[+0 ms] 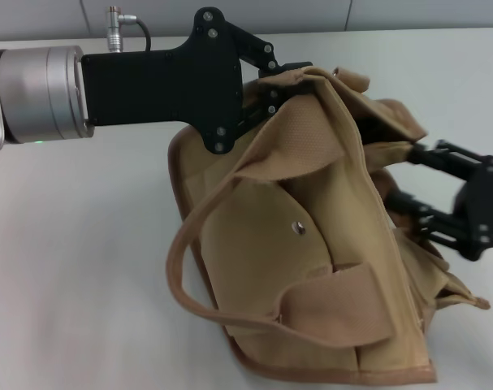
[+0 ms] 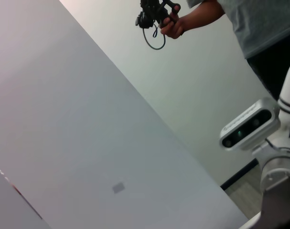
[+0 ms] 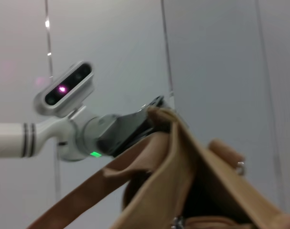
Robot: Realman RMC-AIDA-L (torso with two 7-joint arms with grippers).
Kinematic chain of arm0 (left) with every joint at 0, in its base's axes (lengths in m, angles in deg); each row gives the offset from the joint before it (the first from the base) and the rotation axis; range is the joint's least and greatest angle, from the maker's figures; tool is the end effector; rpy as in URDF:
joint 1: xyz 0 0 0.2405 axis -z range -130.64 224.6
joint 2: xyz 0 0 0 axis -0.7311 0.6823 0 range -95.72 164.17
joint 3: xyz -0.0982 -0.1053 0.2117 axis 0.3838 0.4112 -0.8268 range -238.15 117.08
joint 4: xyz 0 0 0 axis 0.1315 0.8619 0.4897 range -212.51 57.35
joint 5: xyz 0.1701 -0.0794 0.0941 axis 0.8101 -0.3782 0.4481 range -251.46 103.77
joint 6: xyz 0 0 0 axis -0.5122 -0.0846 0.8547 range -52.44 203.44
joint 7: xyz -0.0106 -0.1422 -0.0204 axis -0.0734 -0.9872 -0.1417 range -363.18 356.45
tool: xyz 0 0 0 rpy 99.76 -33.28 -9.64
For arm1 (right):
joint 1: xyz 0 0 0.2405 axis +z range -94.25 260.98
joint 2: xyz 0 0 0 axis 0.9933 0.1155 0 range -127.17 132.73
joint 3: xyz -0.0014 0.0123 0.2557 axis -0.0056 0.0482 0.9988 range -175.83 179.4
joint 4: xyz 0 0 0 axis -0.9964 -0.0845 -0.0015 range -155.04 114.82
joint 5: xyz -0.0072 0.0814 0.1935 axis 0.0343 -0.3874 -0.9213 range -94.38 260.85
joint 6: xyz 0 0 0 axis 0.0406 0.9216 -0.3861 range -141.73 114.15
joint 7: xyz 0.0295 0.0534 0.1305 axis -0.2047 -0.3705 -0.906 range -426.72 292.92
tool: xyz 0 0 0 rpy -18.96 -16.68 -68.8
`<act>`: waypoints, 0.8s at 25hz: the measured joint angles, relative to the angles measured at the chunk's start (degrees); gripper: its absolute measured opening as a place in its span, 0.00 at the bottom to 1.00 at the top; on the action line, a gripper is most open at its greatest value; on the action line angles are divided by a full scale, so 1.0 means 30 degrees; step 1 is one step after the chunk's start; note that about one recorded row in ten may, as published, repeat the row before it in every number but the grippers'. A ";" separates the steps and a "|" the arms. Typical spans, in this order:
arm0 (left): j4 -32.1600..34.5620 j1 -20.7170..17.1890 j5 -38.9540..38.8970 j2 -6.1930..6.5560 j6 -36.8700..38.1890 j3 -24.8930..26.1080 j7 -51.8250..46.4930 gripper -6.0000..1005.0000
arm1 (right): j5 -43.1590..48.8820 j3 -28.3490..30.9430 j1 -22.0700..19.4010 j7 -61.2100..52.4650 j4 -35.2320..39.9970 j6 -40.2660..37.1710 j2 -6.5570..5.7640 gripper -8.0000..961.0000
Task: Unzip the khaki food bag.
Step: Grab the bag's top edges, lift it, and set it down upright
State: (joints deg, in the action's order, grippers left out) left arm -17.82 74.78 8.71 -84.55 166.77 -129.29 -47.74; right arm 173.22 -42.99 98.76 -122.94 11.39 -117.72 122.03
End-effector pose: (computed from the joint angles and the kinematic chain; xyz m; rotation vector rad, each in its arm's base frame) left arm -0.1332 0.3268 0.0179 -2.5012 0.8689 -0.9137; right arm 0.2819 0.2475 0.0132 -2.4715 0.3194 1.1810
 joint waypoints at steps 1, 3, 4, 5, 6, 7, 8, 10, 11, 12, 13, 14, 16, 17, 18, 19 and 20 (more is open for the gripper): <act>0.0003 0.0022 -0.0048 0.0009 -0.0035 0.0021 0.0012 0.04 | 0.0000 0.1168 -0.0249 -0.0025 -0.0188 -0.0366 -0.0016 0.73; 0.0004 0.0035 -0.0052 0.0009 -0.0044 0.0019 0.0020 0.04 | 0.0002 0.1725 -0.0286 -0.0054 -0.0369 -0.0689 -0.0022 0.73; 0.0003 0.0037 -0.0052 0.0010 -0.0055 0.0019 0.0027 0.04 | 0.0012 0.2055 -0.0302 -0.0122 -0.0470 -0.0912 -0.0036 0.73; 0.0002 0.0046 -0.0051 0.0011 -0.0061 0.0020 0.0027 0.04 | 0.0046 0.2384 -0.0307 -0.0260 -0.0589 -0.1272 -0.0078 0.73; 0.0002 0.0052 -0.0052 0.0014 -0.0068 0.0020 0.0042 0.04 | 0.0086 0.2542 -0.0332 -0.0352 -0.0622 -0.1554 -0.0127 0.73; 0.0002 0.0052 -0.0052 0.0014 -0.0068 0.0020 0.0042 0.04 | 0.0112 0.2615 -0.0371 -0.0393 -0.0621 -0.1772 -0.0172 0.73; 0.0003 0.0052 -0.0052 0.0014 -0.0069 0.0018 0.0072 0.04 | 0.0119 0.2608 -0.0428 -0.0389 -0.0582 -0.1893 -0.0187 0.73; 0.0003 0.0051 -0.0051 0.0014 -0.0068 0.0013 0.0149 0.04 | 0.0196 0.2506 -0.0529 -0.0227 -0.0325 -0.1981 -0.0178 0.73; 0.0003 0.0037 -0.0052 0.0015 -0.0069 -0.0012 0.0179 0.04 | 0.0684 0.2392 -0.0434 -0.0075 0.0059 -0.1801 -0.0103 0.73; 0.0003 0.0037 -0.0052 0.0015 -0.0069 -0.0012 0.0179 0.03 | 0.0684 0.2392 -0.0434 -0.0075 0.0059 -0.1801 -0.0103 0.73; 0.0001 0.0036 -0.0052 0.0014 -0.0069 -0.0048 0.0187 0.03 | 0.1025 0.2330 -0.0282 -0.0032 0.0276 -0.1586 -0.0062 0.73; 0.0001 0.0036 -0.0052 0.0015 -0.0075 -0.0068 0.0190 0.03 | 0.1208 0.2301 -0.0121 -0.0026 0.0387 -0.1389 -0.0041 0.73; -0.0002 0.0052 -0.0053 0.0013 -0.0088 -0.0114 0.0195 0.03 | 0.1541 0.2197 0.0633 -0.0077 0.0608 -0.0875 -0.0023 0.72; -0.0002 0.0052 -0.0053 0.0013 -0.0088 -0.0114 0.0195 0.03 | 0.1541 0.2197 0.0633 -0.0077 0.0608 -0.0875 -0.0023 0.71; -0.0005 0.0052 -0.0052 0.0014 -0.0095 -0.0121 0.0195 0.03 | 0.1691 0.2182 0.0902 -0.0126 0.0657 -0.0819 -0.0023 0.70; -0.0022 0.0052 -0.0051 0.0014 -0.0097 -0.0147 0.0197 0.03 | 0.2056 0.2181 0.1383 -0.0179 0.0801 -0.0779 -0.0023 0.69; -0.0022 0.0052 -0.0051 0.0014 -0.0097 -0.0147 0.0197 0.03 | 0.2056 0.2181 0.1383 -0.0179 0.0801 -0.0779 -0.0023 0.68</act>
State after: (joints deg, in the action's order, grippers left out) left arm -17.89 74.94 8.55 -84.51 166.48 -129.74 -47.15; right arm 179.39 -36.44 102.91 -123.48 13.79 -120.06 121.96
